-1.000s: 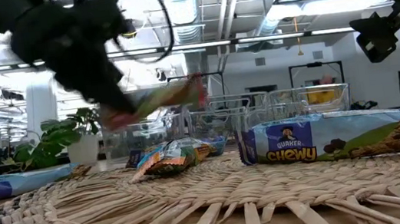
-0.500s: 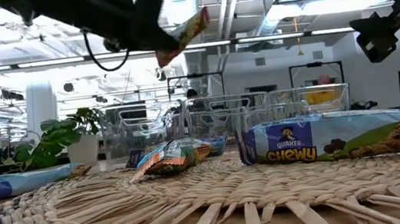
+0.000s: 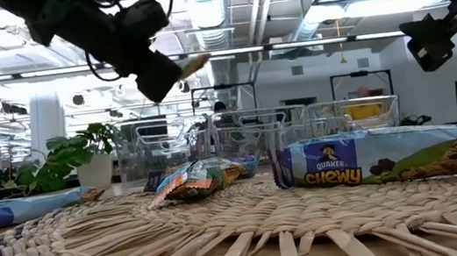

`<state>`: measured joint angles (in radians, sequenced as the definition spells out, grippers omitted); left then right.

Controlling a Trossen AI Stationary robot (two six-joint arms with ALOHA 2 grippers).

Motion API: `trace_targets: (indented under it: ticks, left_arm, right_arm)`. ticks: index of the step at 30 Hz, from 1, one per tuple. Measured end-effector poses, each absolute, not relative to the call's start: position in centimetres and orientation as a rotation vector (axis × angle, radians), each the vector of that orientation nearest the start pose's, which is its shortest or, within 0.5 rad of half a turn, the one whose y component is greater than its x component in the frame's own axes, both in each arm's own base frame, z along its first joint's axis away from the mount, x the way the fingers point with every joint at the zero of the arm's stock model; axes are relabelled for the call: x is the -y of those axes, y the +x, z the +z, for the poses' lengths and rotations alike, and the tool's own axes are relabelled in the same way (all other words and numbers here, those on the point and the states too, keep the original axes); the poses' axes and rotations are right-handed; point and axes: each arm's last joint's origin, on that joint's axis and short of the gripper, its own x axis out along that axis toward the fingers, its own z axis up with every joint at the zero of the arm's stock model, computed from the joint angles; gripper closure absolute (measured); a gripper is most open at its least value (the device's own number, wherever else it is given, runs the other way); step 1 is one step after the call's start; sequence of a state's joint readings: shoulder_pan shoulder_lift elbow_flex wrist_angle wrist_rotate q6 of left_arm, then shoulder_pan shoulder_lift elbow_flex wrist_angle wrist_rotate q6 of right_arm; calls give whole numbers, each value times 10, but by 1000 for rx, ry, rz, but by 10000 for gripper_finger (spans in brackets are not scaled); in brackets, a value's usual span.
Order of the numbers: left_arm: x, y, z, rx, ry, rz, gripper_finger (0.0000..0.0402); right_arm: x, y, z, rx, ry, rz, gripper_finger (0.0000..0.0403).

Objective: Pick and place Granola Bars by type
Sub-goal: Put the red granola bar into the left transparent bin, then put the yellow granola bar into the middle transparent bin

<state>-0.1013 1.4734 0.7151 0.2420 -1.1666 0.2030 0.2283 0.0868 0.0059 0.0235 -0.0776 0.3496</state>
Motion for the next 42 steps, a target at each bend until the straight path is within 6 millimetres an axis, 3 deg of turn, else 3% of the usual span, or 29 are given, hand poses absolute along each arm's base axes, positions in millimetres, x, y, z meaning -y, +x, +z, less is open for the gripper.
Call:
trace_targets:
  ticks: [9,22,31,36,42]
  left_arm:
    - [-17,282,198,-580,460,1034,346]
    - [-26,279,195,-613,444,1066,249]
    - [-26,279,195,-603,426,1061,235]
    - [-25,282,194,-586,367,965,235]
    - [-16,290,195,-537,249,680,235]
  right_arm:
    - [-25,99,161,-110,342,292,132]
    - [-25,99,161,-111,342,293,132]
    - [-25,99,161,-110,342,292,132]
    - [-25,99,161,-111,342,293,132]
    - [-25,99,161,-110,342,293,132]
